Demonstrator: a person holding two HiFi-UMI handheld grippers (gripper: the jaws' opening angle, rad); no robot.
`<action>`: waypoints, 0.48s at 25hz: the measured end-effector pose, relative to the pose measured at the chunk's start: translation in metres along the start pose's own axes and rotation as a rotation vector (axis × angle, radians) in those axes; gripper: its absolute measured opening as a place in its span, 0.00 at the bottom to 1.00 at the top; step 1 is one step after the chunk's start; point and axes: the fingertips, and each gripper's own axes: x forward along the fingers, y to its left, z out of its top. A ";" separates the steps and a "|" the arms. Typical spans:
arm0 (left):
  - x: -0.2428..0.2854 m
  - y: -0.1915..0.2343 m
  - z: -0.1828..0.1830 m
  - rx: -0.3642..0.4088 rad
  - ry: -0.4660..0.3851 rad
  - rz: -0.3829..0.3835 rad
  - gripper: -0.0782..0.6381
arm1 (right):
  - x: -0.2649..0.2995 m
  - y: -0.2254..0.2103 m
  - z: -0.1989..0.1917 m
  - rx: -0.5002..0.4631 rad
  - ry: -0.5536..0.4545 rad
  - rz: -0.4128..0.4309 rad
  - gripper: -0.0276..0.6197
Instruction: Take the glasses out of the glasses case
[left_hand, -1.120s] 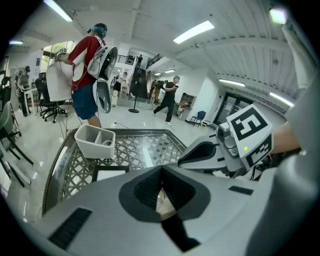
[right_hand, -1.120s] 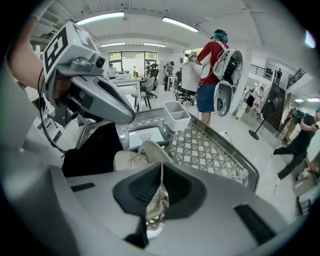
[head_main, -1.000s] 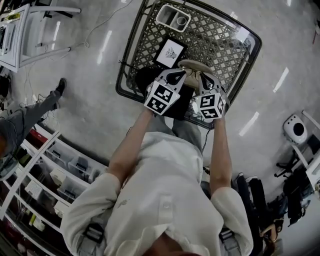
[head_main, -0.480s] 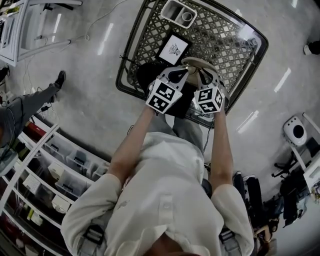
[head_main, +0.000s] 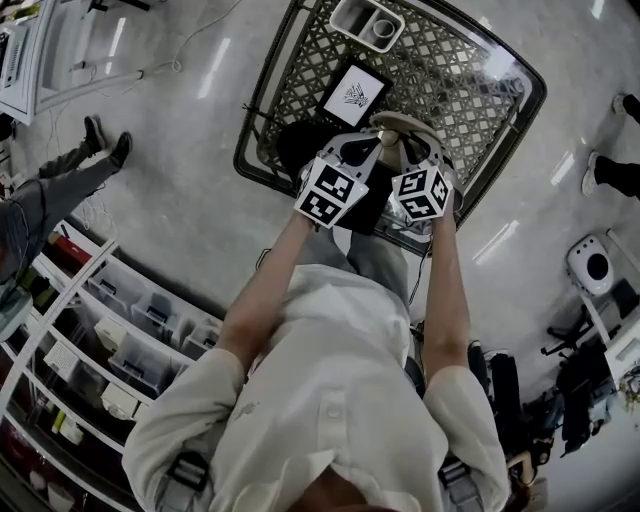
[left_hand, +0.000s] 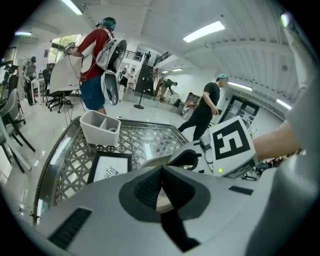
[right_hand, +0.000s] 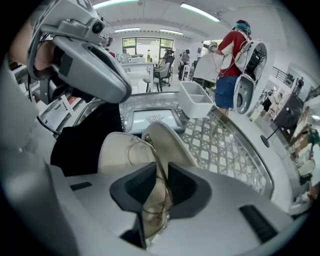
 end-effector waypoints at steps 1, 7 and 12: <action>0.000 0.000 -0.001 -0.002 0.000 0.000 0.13 | 0.001 0.000 -0.001 -0.005 0.006 0.002 0.17; -0.003 -0.001 -0.003 -0.011 0.001 0.004 0.13 | 0.007 -0.001 -0.002 -0.025 0.021 0.008 0.18; -0.002 0.000 -0.008 -0.018 0.003 0.010 0.13 | 0.016 0.001 -0.006 -0.057 0.036 0.020 0.19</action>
